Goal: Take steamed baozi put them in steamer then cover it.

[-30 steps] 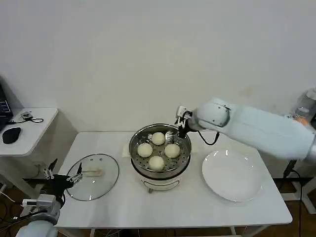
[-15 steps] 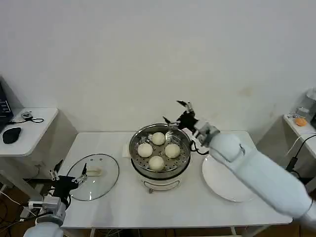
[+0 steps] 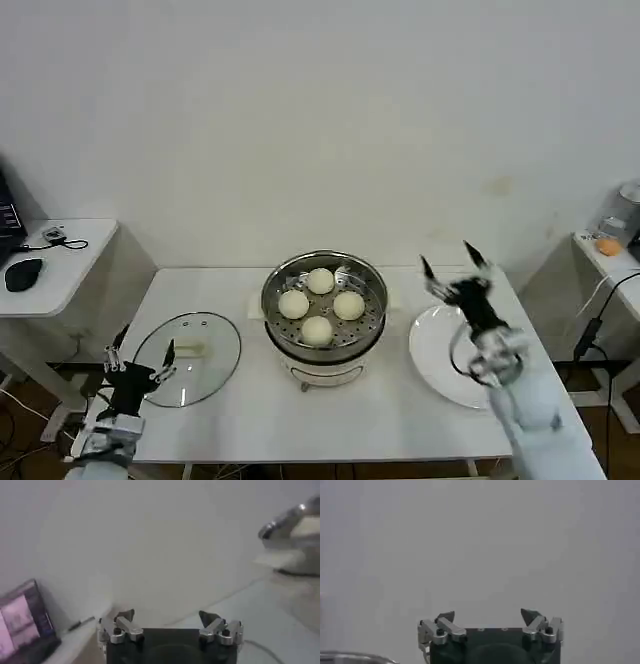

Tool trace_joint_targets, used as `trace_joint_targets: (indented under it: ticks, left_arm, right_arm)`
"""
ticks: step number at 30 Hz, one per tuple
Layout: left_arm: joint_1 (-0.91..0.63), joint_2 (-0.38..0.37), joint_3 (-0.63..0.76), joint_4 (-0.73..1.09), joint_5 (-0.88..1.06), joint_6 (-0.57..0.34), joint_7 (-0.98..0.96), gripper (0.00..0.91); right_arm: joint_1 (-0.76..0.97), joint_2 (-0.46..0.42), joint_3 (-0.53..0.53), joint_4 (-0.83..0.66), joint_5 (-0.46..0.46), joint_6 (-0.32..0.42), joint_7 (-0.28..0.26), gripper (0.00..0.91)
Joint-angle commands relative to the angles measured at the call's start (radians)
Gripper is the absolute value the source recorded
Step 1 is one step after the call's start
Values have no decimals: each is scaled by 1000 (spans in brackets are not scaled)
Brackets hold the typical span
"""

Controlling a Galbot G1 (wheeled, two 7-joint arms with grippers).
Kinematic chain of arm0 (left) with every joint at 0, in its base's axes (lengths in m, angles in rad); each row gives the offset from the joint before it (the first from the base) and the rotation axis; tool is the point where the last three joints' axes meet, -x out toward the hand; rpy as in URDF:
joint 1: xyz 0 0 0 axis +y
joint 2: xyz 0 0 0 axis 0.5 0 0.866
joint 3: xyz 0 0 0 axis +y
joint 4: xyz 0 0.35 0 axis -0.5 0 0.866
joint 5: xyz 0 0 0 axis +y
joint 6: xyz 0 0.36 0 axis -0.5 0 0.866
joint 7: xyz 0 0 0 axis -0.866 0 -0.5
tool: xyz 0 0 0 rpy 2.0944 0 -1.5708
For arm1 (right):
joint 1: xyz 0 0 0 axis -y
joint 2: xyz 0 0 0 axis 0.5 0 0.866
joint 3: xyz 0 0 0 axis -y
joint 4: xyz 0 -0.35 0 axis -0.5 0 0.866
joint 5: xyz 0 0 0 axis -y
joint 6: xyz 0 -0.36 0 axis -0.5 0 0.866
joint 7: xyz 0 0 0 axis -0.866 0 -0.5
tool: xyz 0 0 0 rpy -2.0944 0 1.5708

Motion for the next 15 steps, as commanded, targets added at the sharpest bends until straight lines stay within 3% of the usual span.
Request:
trace_joint_targets:
  ticks: [1,15]
  left_arm:
    - [65,55,66,124,732,-117,-58,907]
    - [-190,58,196,370,841,-86,-16,907]
  right_arm:
    - [-461,166,402,162,31,59,-54,907]
    - [-507,175,453,187,89,53,-33,907]
